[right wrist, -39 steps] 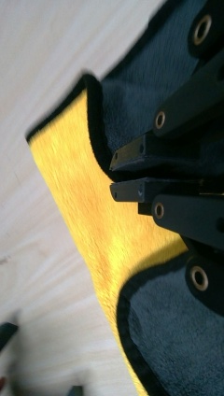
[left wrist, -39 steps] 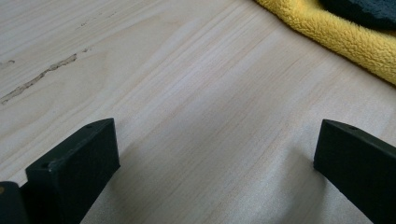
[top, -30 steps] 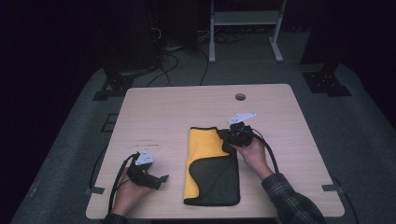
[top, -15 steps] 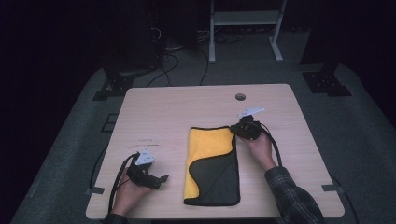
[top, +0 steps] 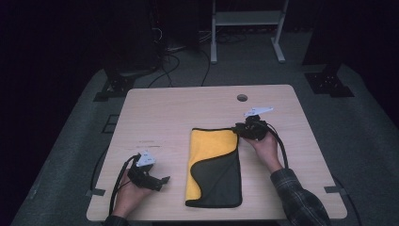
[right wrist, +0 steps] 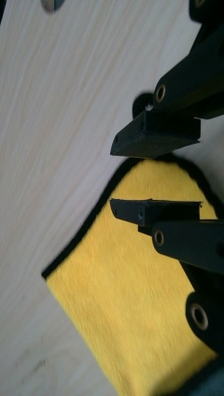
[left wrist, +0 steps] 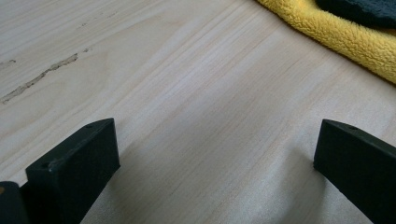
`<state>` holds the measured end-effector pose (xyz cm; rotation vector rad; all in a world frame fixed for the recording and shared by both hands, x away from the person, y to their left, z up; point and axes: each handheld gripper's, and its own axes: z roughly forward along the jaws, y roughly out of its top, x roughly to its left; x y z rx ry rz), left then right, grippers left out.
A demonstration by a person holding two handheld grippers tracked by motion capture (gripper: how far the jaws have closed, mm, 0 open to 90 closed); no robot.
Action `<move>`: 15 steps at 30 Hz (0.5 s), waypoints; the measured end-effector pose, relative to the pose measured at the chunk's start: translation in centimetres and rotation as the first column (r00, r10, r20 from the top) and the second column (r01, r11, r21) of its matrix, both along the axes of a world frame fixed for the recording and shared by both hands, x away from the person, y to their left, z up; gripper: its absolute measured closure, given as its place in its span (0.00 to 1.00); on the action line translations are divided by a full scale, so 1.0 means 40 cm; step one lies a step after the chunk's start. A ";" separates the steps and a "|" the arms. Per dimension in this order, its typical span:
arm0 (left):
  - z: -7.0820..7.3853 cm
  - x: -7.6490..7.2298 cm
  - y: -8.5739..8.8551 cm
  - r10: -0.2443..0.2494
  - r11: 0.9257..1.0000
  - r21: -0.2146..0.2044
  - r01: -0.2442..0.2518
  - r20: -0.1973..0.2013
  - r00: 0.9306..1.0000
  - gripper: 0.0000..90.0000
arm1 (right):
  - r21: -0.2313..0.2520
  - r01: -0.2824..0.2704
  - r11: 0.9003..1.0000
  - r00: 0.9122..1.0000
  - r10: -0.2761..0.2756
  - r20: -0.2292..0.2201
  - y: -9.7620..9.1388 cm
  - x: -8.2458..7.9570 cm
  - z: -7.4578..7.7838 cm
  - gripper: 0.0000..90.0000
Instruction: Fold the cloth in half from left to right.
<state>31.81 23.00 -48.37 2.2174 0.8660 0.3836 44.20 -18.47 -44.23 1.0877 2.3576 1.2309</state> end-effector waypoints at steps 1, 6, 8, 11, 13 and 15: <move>0.000 0.000 0.000 0.000 1.000 0.000 0.000 0.000 1.000 0.00 | -0.002 -0.016 1.000 1.000 0.016 -0.005 0.006 -0.007 0.003 0.72; 0.000 0.000 0.000 0.000 1.000 0.000 0.000 0.000 1.000 0.00 | 0.022 -0.106 0.994 0.994 0.106 -0.010 0.051 -0.049 0.012 0.70; 0.000 0.000 0.000 0.001 1.000 0.000 -0.001 0.000 1.000 0.00 | 0.029 -0.144 0.989 0.989 0.145 -0.009 0.073 -0.062 0.012 0.70; 0.000 0.000 0.000 0.000 1.000 0.001 0.000 0.002 1.000 0.00 | 0.046 -0.211 0.976 0.977 0.212 -0.011 0.116 -0.086 0.014 0.69; 0.000 0.000 0.000 0.000 1.000 0.002 0.000 0.002 1.000 0.00 | 0.041 -0.257 0.965 0.966 0.258 -0.017 0.146 -0.102 0.013 0.68; 0.000 0.000 0.000 0.000 1.000 0.001 0.000 0.001 1.000 0.00 | 0.043 -0.296 0.954 0.954 0.297 -0.023 0.174 -0.118 0.011 0.68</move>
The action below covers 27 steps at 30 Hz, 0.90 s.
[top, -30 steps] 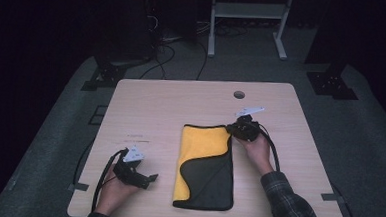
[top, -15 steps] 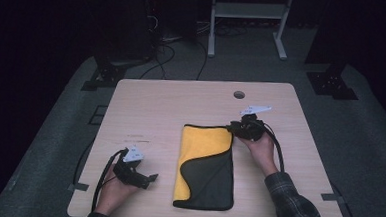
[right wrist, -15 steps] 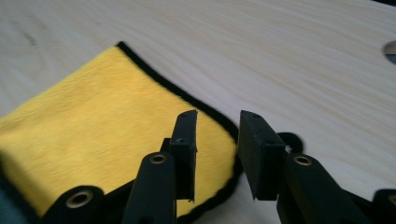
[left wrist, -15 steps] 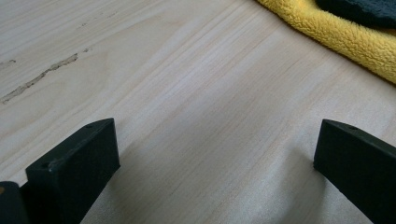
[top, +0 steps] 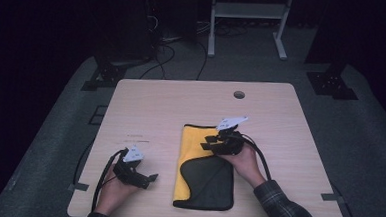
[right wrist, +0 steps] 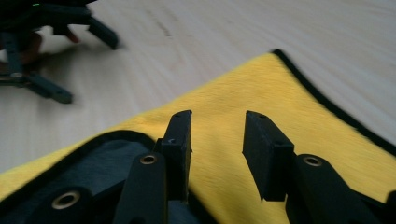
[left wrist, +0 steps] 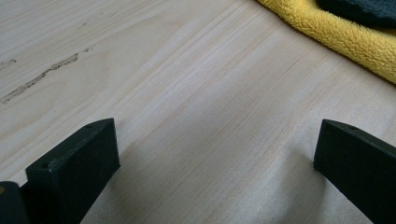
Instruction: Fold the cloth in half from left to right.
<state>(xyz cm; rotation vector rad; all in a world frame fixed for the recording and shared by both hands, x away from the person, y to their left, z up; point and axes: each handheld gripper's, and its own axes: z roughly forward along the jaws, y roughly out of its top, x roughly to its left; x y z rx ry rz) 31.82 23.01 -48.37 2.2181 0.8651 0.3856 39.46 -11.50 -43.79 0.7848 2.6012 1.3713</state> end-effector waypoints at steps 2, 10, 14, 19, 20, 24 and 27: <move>0.000 0.000 0.000 0.001 1.000 -0.001 -0.001 -0.001 1.000 0.00 | -0.001 -0.033 0.999 0.999 0.033 -0.004 0.028 -0.014 -0.006 0.68; 0.000 0.000 0.000 0.001 1.000 -0.001 -0.001 -0.003 1.000 0.00 | -0.048 -0.122 0.991 0.992 0.121 -0.024 0.116 -0.048 -0.047 0.64; 0.000 0.000 0.000 0.001 1.000 0.000 -0.001 -0.003 1.000 0.00 | -0.081 -0.148 0.986 0.989 0.147 -0.021 0.150 -0.057 -0.066 0.60; 0.000 0.000 0.000 0.000 1.000 0.001 0.000 -0.003 1.000 0.00 | -0.120 -0.164 0.979 0.986 0.164 -0.014 0.173 -0.069 -0.082 0.59; 0.000 0.000 0.000 0.001 1.000 0.000 -0.001 -0.003 1.000 0.00 | -0.133 -0.168 0.977 0.986 0.169 -0.005 0.174 -0.070 -0.085 0.59; 0.000 0.000 0.000 0.002 1.000 -0.002 -0.002 -0.003 1.000 0.00 | -0.146 -0.167 0.975 0.985 0.171 0.017 0.171 -0.079 -0.088 0.66; 0.000 0.000 0.000 0.002 1.000 -0.002 -0.002 -0.003 1.000 0.00 | -0.163 -0.181 0.970 0.981 0.191 0.047 0.171 -0.090 -0.086 0.75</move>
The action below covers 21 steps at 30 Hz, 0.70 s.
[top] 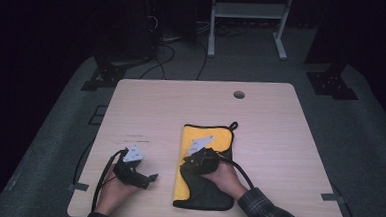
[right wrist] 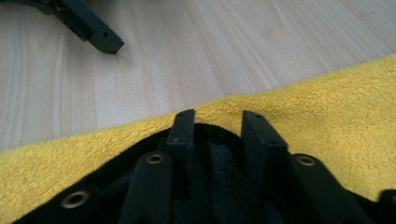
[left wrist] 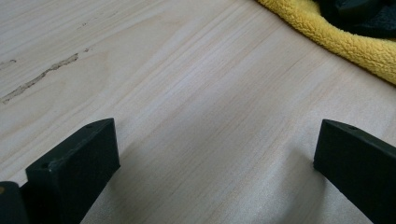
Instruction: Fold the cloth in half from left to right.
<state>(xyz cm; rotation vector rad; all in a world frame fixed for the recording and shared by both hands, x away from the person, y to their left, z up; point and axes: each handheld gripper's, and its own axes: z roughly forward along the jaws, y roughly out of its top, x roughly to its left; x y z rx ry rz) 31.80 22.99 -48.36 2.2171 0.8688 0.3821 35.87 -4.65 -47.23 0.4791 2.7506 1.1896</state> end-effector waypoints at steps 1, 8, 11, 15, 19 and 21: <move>0.000 0.000 0.000 -0.001 1.000 0.002 0.001 0.000 1.000 0.00 | -0.003 -0.009 1.000 1.000 0.009 0.011 0.000 -0.002 0.001 0.79; 0.000 0.000 0.000 0.000 1.000 0.000 0.000 0.000 1.000 0.00 | 0.009 -0.020 1.000 1.000 0.020 0.006 -0.009 -0.008 0.017 0.93; 0.000 0.000 0.000 0.000 1.000 -0.001 0.000 0.000 1.000 0.00 | 0.052 -0.011 0.999 0.999 0.013 -0.031 -0.029 -0.005 0.032 0.93; 0.000 0.000 0.001 0.000 1.000 0.000 0.000 -0.001 1.000 0.00 | 0.107 -0.001 0.994 0.998 0.008 -0.065 -0.063 -0.007 0.057 0.93; 0.000 0.000 0.001 0.001 1.000 0.001 -0.001 -0.001 1.000 0.00 | 0.134 0.007 0.991 0.997 0.003 -0.072 -0.101 -0.017 0.077 0.93; 0.001 0.000 0.002 -0.002 1.000 0.004 0.002 -0.001 1.000 0.00 | 0.147 0.011 0.989 0.997 0.000 -0.080 -0.122 -0.023 0.084 0.93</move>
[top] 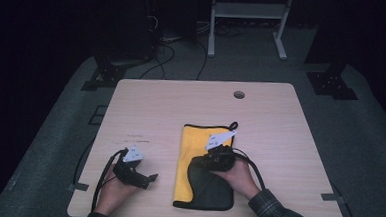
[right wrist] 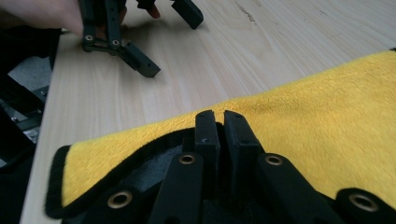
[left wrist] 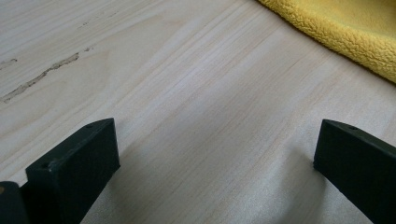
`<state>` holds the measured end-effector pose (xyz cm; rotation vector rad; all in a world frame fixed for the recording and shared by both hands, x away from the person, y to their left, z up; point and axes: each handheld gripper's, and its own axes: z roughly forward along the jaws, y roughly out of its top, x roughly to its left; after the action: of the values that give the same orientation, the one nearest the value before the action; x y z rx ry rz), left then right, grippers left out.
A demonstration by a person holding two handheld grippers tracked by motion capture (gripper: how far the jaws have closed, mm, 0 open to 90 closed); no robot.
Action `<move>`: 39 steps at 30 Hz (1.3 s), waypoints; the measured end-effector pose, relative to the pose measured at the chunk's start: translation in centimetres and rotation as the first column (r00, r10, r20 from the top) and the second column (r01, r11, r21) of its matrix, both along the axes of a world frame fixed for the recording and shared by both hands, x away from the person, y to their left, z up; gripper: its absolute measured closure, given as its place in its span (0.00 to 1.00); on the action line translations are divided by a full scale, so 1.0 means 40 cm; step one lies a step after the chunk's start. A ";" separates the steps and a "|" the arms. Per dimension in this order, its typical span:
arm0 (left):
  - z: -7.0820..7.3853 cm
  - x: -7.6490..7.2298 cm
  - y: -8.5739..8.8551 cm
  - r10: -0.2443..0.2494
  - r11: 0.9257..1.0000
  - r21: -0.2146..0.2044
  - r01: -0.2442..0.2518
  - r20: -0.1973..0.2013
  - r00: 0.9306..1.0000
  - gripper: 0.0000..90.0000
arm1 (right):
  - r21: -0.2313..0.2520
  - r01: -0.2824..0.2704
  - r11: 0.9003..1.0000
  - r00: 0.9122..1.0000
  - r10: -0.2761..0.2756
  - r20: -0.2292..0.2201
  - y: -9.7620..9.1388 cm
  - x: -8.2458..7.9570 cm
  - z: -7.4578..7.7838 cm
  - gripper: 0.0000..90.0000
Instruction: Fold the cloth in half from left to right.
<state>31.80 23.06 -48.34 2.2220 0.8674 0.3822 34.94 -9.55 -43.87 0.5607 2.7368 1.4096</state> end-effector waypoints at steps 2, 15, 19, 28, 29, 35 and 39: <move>0.000 0.000 0.000 0.000 1.000 0.000 0.000 0.000 1.000 0.00 | 0.010 0.004 1.000 1.000 -0.003 -0.008 -0.018 -0.007 0.005 0.93; 0.000 0.000 0.000 0.003 1.000 -0.001 -0.003 0.000 1.000 0.00 | 0.014 0.017 1.000 0.998 -0.016 -0.062 -0.149 -0.085 0.012 0.93; 0.000 0.000 0.001 0.001 1.000 0.001 -0.001 0.002 1.000 0.00 | -0.013 0.024 1.000 0.996 -0.025 -0.087 -0.186 -0.115 -0.006 0.93; 0.000 0.000 0.000 0.006 1.000 -0.004 -0.006 0.002 1.000 0.00 | -0.074 0.019 0.997 0.993 -0.027 -0.113 -0.223 -0.158 -0.039 0.85; 0.000 0.000 0.000 0.006 1.000 -0.004 -0.006 0.002 1.000 0.00 | -0.063 0.022 0.998 0.994 -0.029 -0.109 -0.227 -0.159 -0.036 0.82; 0.000 0.000 0.000 0.006 1.000 -0.004 -0.006 0.002 1.000 0.00 | 0.004 0.052 0.999 0.995 -0.051 -0.081 -0.242 -0.154 -0.013 0.83; 0.000 0.000 0.000 0.006 1.000 -0.004 -0.006 0.002 1.000 0.00 | -0.018 0.055 0.998 0.995 -0.057 -0.086 -0.238 -0.150 -0.020 0.84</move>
<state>31.79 23.06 -48.35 2.2154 0.8738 0.3854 28.95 -19.09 -44.67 0.7081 2.7705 1.3828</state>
